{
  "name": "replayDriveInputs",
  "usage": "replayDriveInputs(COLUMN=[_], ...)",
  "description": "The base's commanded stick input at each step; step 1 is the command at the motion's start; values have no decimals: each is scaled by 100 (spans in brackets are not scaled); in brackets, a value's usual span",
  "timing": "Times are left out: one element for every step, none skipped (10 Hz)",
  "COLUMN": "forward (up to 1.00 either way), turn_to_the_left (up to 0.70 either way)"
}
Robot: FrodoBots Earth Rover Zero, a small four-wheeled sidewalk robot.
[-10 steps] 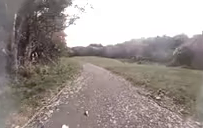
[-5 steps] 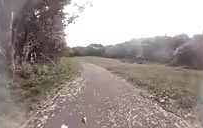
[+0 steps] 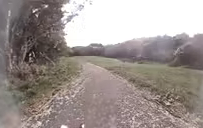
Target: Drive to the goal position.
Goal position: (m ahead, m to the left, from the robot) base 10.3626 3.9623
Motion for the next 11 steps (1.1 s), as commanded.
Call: replayDriveInputs(forward=[30, 30, 30, 30, 30, 30, 30, 30, 30, 30, 30], turn_to_the_left=[0, 0, 0, 0, 0, 0, 0, 0, 0, 0, 0])
